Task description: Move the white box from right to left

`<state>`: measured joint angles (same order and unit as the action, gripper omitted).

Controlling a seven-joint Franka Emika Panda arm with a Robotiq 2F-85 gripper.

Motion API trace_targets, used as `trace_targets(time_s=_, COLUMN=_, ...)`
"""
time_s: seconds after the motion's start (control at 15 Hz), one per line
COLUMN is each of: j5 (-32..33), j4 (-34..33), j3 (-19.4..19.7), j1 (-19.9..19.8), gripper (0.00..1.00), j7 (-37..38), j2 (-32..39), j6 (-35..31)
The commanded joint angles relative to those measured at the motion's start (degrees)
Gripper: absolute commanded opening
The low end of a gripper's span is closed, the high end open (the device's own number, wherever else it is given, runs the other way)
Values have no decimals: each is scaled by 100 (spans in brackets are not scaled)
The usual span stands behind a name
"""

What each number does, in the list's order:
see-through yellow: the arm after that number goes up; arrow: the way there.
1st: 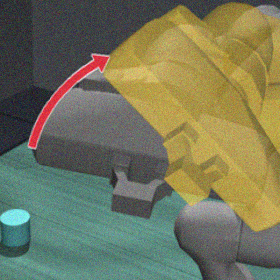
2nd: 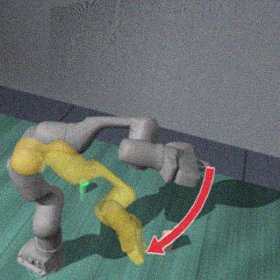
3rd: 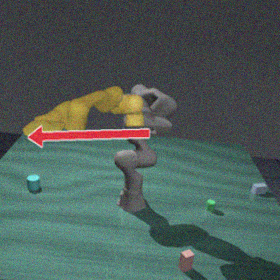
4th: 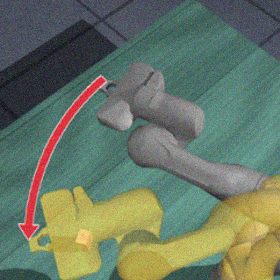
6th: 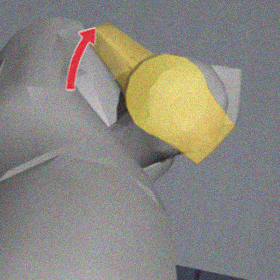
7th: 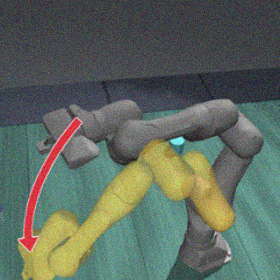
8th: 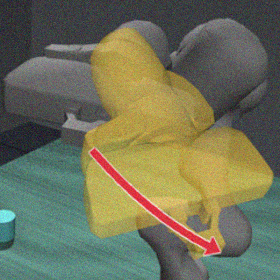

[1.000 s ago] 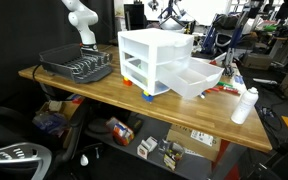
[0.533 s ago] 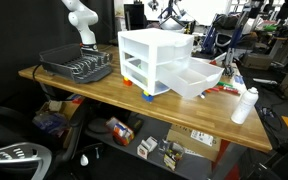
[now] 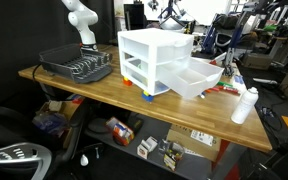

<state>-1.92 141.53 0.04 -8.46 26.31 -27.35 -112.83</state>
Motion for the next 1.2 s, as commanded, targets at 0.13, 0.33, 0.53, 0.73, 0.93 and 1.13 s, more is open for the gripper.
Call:
trace_targets(time_s=0.13, j5=-95, j4=-54, j3=160, j1=-210, gripper=100, j7=343, j2=381, j6=2)
trace_targets(time_s=0.33, j5=-132, j4=-146, j3=164, j1=-209, gripper=100, j7=476, j2=510, j6=6)
trace_targets(time_s=0.53, j5=-135, j4=-155, j3=161, j1=-208, gripper=100, j7=493, j2=505, j6=8)
trace_targets(time_s=0.73, j5=-538, j4=-393, j3=248, j1=-292, gripper=100, j7=1146, j2=910, j6=-170)
trace_targets(time_s=0.93, j5=-1005, j4=-716, j3=408, j1=-278, gripper=100, j7=1655, j2=1425, j6=-573)
trace_targets(time_s=1.13, j5=-1439, j4=-1087, j3=521, j1=-204, gripper=100, j7=2021, j2=2061, j6=-1296)
